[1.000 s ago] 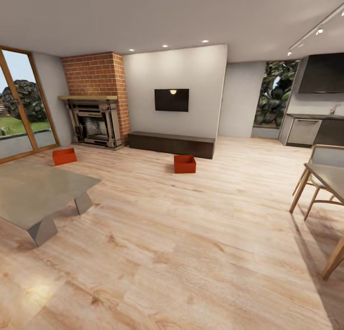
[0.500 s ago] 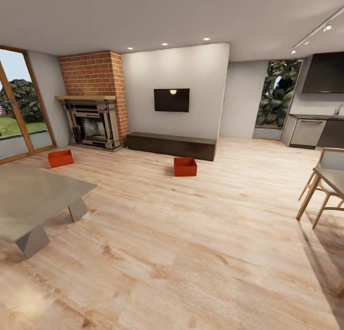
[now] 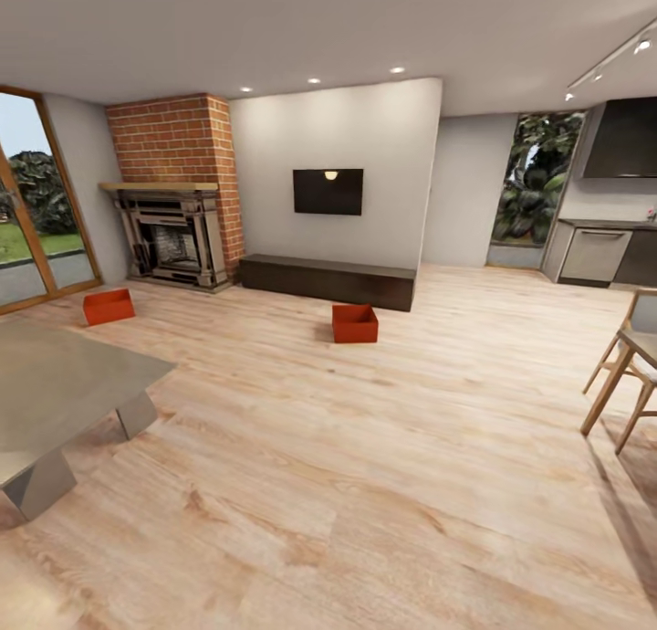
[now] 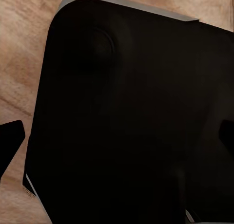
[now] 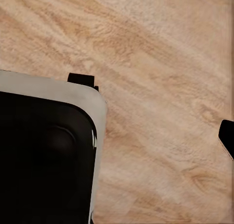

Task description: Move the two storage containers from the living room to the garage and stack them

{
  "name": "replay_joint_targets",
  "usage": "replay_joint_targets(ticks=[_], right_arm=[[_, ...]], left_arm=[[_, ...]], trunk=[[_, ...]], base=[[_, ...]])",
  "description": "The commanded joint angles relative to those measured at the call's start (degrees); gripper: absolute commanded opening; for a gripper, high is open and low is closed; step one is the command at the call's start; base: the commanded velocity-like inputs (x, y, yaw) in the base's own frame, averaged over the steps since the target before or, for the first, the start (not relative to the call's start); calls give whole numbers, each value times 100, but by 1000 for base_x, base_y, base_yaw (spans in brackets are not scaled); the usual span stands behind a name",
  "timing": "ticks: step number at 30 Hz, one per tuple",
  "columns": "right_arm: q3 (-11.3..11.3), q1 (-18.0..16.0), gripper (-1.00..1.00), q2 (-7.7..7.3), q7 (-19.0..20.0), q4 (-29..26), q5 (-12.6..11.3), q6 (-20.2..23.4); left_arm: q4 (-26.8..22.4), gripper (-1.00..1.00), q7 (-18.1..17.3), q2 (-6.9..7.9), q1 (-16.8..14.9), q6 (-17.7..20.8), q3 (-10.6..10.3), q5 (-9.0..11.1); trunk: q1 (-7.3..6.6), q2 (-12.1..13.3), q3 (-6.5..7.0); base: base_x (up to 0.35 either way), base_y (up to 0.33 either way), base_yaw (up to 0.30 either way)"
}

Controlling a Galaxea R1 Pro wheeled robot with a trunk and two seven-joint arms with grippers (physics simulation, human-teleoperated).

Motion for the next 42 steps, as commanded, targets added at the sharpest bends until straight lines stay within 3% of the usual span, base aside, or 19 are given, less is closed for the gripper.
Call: replay_joint_targets(ticks=[1,42], right_arm=[[48,-5,100,1,-16,11,-27,-20],[54,-6,100,-1,-17,9,-32,9]], left_arm=[[-4,100,5,-1,-1,-3,-1,28],[-4,100,5,-20,-1,-34,-5,19]], trunk=[[3,-2,-5],[3,-2,-5]], base=[[322,0,0],[322,0,0]])
